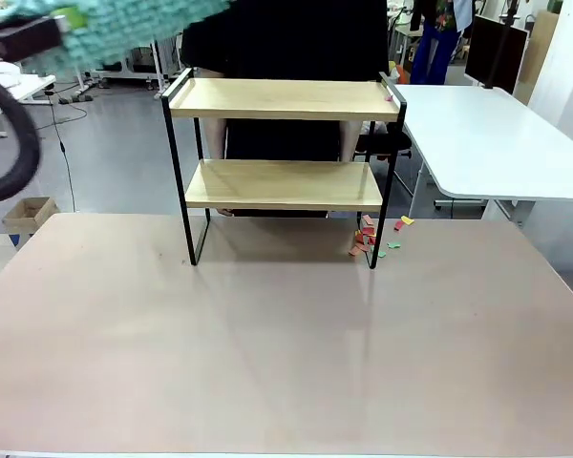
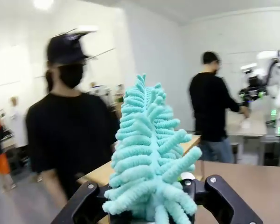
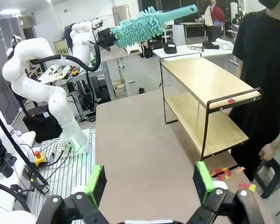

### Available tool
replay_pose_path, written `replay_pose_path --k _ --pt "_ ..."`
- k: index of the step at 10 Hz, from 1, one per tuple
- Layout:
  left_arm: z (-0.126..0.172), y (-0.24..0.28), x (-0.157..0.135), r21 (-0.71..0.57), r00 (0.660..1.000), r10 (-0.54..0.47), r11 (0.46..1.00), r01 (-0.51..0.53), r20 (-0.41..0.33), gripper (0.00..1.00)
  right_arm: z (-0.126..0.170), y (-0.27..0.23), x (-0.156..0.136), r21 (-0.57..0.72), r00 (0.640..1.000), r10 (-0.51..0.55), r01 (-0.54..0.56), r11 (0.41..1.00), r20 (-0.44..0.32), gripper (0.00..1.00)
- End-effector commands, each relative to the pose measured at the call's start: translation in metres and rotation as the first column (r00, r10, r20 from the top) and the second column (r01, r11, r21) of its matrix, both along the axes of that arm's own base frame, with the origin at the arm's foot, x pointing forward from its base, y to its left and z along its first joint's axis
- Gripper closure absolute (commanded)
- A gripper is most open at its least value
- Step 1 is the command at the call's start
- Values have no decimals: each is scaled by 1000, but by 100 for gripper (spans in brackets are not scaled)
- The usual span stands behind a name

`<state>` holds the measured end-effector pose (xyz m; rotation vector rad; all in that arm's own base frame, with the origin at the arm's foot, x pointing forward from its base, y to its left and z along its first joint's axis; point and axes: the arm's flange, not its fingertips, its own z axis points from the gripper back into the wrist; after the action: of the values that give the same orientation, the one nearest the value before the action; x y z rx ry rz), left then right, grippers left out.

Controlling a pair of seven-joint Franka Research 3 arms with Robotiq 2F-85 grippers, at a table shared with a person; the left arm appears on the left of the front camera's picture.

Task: Clean the shelf.
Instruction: Hand the Duster back to the human.

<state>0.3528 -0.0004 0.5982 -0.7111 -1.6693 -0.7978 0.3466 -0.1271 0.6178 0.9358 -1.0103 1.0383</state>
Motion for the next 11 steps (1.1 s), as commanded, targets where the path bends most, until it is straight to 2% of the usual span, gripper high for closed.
replay_pose_path --k 1,3,6,8,11 --pt "-9 14 -28 14 982 174 985 -174 -68 81 1 -2 -1 -13 1000 13 -13 1000 16 0" --pt "-21 33 -50 48 938 331 944 -327 -104 81 1 -2 -1 -13 1000 13 -13 1000 16 0" --pt "-30 45 -71 82 871 472 882 -465 -137 81 1 -2 -1 -13 1000 13 -13 1000 16 0" --pt "-45 44 -72 106 840 518 855 -507 -163 81 1 -2 -1 -13 1000 13 -13 1000 16 0" --pt "-94 43 -68 115 805 541 840 -530 -244 81 1 -2 -1 -13 1000 13 -13 1000 16 0"
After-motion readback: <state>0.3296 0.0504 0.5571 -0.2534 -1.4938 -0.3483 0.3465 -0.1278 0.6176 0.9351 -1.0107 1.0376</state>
